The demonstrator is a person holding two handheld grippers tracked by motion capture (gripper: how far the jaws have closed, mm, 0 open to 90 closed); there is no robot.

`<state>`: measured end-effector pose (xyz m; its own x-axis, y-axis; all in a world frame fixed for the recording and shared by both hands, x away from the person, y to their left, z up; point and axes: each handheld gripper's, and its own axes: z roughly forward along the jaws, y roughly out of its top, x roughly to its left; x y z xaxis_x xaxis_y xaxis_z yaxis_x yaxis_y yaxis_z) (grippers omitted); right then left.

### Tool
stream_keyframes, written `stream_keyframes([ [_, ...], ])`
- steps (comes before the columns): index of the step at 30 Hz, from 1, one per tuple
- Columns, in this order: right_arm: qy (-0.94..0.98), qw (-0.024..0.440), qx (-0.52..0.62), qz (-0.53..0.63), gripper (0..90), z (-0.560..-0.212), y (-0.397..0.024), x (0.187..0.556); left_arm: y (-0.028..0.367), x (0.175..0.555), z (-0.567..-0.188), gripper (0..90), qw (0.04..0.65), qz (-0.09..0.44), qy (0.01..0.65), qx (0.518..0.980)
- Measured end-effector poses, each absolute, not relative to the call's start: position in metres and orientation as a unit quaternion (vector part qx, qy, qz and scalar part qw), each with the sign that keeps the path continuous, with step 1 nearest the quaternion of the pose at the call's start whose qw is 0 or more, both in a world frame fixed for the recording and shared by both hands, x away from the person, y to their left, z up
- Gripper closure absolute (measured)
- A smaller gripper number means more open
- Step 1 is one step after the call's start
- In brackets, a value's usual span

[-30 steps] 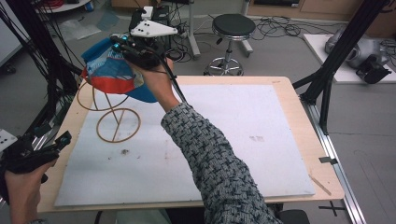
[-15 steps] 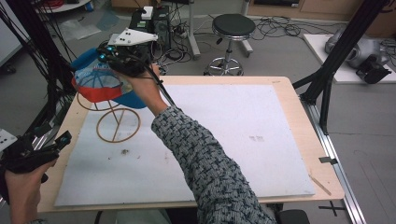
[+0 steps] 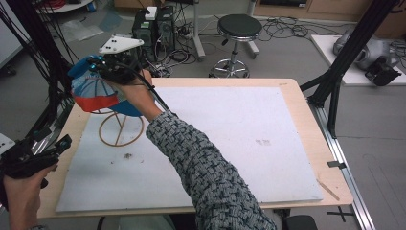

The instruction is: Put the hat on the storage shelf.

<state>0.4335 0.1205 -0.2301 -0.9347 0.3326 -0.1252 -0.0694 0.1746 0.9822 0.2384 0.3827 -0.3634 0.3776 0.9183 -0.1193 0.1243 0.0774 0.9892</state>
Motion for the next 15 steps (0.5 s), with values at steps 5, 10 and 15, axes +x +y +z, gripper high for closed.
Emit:
stream_keyframes([
  [5, 0.758, 0.158, 0.080, 0.628, 88.5, -0.234, 0.129, 0.433, 0.383, 0.239, -0.363, 17.9, 0.586, 0.339, 0.443, 0.588],
  [10, 0.764, 0.157, 0.076, 0.622, 88.4, -0.236, 0.134, 0.431, 0.382, 0.239, -0.364, 17.9, 0.587, 0.338, 0.444, 0.586],
  [15, 0.778, 0.151, 0.071, 0.605, 88.4, -0.240, 0.143, 0.431, 0.383, 0.239, -0.364, 17.9, 0.588, 0.338, 0.444, 0.586],
])
